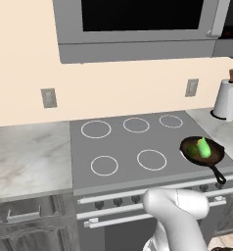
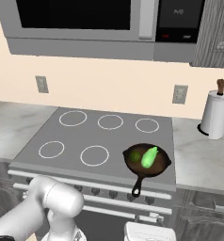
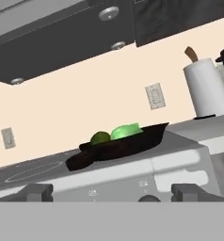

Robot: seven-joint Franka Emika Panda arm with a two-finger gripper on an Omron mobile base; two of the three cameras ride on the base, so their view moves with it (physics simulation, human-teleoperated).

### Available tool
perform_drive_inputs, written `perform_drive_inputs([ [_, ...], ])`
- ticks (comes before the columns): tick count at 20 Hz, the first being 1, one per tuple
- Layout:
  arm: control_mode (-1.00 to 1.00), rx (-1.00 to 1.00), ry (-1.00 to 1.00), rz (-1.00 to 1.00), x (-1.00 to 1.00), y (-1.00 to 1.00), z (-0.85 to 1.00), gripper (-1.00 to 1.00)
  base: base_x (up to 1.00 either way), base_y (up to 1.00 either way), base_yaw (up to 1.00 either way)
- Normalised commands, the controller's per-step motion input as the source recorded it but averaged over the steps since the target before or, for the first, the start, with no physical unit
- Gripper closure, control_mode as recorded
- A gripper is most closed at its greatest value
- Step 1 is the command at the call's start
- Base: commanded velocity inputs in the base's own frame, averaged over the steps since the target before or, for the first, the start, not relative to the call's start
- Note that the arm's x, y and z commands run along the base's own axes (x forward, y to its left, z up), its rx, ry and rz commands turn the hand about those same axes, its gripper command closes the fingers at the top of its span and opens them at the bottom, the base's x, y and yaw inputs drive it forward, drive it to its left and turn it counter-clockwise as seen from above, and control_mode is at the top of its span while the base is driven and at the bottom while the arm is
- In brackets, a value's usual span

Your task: Put the corn and lime in the pan. Then turn on the front right burner and set the heat to medium.

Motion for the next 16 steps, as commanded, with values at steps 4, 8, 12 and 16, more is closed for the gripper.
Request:
perform_drive_inputs([
  [4, -1.00, -0.01, -0.04, -0.15, 0.04, 0.29, 0.00, -1.00, 0.00, 0.00, 0.00],
  [8, -1.00, -0.06, -0.06, -0.03, 0.11, 0.36, 0.00, -1.00, 0.00, 0.00, 0.00],
  [12, -1.00, -0.05, -0.06, 0.00, 0.02, 0.03, 0.00, -1.00, 0.00, 0.00, 0.00],
  [16, -1.00, -0.04, 0.00, 0.00, 0.01, 0.00, -0.10, -1.00, 0.00, 0.00, 0.00],
])
